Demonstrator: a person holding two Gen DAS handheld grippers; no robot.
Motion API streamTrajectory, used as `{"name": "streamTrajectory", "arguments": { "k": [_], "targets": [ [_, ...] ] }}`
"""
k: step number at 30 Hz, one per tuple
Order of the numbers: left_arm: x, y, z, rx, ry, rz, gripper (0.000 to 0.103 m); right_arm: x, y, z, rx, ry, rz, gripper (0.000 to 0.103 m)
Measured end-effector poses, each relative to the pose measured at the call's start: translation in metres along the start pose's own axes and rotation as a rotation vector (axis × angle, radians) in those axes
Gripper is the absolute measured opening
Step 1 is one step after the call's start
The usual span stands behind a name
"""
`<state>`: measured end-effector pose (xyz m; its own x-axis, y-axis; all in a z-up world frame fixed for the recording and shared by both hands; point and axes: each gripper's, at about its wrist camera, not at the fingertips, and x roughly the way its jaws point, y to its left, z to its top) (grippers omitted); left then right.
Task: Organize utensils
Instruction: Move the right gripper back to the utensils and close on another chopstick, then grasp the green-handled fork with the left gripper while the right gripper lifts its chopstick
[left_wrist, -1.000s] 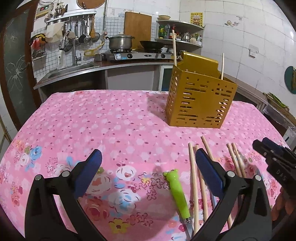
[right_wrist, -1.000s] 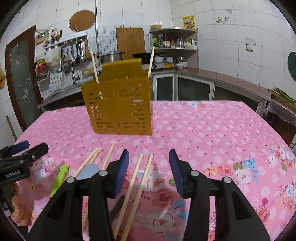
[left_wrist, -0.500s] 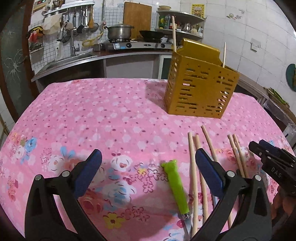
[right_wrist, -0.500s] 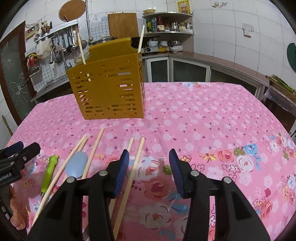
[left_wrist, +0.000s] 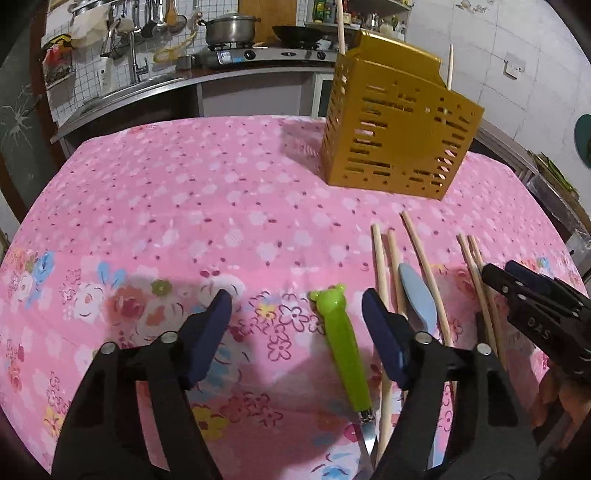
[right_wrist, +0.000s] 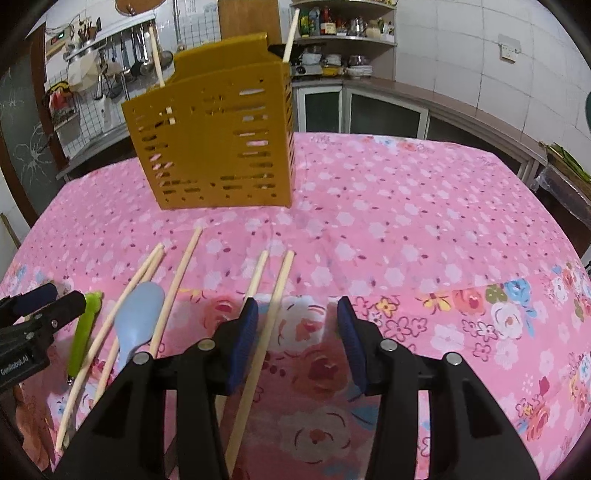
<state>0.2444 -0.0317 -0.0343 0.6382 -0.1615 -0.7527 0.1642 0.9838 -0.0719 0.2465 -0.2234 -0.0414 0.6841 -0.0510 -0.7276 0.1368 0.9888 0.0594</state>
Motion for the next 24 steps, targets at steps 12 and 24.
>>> {"name": "streamTrajectory", "arguments": {
  "k": [12, 24],
  "targets": [
    [0.009, -0.014, -0.006, 0.04, 0.057, -0.008, 0.05, 0.018, 0.007, 0.011, -0.021, 0.055, -0.002, 0.012],
    [0.013, -0.02, -0.007, 0.077, 0.069, 0.023, 0.05, 0.001, -0.013, 0.0, -0.003, 0.091, 0.036, 0.006]
  ]
}}
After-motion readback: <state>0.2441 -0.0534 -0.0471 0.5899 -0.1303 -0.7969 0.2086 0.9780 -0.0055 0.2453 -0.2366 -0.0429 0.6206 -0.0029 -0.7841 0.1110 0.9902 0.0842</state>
